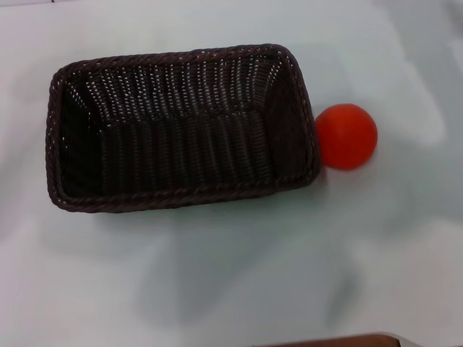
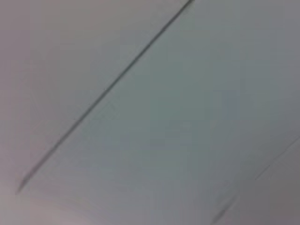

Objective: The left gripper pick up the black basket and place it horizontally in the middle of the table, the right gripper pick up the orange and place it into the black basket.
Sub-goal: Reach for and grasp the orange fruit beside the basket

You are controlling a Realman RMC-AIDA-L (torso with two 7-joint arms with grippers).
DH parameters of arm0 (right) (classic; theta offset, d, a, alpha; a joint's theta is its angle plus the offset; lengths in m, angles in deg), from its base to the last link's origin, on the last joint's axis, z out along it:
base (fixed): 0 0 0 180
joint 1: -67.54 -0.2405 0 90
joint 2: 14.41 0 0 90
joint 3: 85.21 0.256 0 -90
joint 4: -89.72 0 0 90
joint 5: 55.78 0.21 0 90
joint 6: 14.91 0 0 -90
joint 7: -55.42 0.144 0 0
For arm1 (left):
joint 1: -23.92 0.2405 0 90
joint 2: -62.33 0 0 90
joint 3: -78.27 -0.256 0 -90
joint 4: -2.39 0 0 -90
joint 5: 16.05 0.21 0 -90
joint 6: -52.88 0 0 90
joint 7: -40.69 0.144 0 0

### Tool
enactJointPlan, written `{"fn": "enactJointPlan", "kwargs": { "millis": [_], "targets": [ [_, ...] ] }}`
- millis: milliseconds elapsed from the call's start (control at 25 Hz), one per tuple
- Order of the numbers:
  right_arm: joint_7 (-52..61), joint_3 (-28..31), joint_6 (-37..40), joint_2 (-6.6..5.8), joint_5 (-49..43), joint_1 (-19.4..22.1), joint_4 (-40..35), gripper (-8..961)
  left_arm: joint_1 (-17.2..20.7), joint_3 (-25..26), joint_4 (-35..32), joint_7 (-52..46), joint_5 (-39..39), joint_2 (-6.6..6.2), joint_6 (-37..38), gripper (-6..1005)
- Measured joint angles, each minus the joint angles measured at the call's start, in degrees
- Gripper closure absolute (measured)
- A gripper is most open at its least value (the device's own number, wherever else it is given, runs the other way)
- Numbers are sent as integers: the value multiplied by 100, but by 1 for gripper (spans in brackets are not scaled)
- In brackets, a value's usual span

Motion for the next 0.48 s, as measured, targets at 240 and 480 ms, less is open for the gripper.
{"fn": "enactJointPlan", "kwargs": {
  "millis": [240, 480],
  "targets": [
    [2219, -394, 19, -549, -2786, 55, -950, 68, -69, -10, 930, 2313, -1435, 0, 84, 451],
    [4579, -27, 1315, -885, -5933, 50, -2650, 69, -233, -23, 1592, 3911, -2099, -4, 217, 456]
  ]
}}
